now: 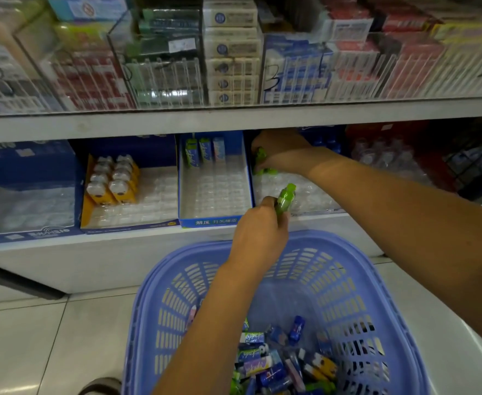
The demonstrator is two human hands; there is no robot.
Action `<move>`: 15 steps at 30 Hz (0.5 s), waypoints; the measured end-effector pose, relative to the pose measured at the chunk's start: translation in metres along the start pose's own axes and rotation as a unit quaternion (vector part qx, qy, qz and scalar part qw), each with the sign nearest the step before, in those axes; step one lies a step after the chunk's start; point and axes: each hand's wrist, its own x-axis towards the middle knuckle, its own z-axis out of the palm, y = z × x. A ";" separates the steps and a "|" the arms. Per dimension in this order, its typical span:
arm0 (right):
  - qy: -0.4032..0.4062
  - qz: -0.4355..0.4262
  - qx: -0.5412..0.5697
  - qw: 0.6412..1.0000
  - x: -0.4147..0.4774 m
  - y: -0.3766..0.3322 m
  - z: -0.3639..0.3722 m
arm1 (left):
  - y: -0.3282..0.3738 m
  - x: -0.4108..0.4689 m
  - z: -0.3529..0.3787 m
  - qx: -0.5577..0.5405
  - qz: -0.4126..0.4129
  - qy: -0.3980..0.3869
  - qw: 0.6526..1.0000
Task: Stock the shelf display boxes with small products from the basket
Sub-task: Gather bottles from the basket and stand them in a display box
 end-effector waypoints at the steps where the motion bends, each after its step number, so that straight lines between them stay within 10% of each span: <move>1: -0.004 0.001 0.004 1.000 0.000 0.000 -0.001 | -0.001 0.000 0.000 -0.001 0.000 -0.001 1.000; 15: -0.012 0.038 0.024 0.999 0.006 0.001 0.007 | -0.003 0.001 -0.006 -0.075 -0.035 -0.012 0.996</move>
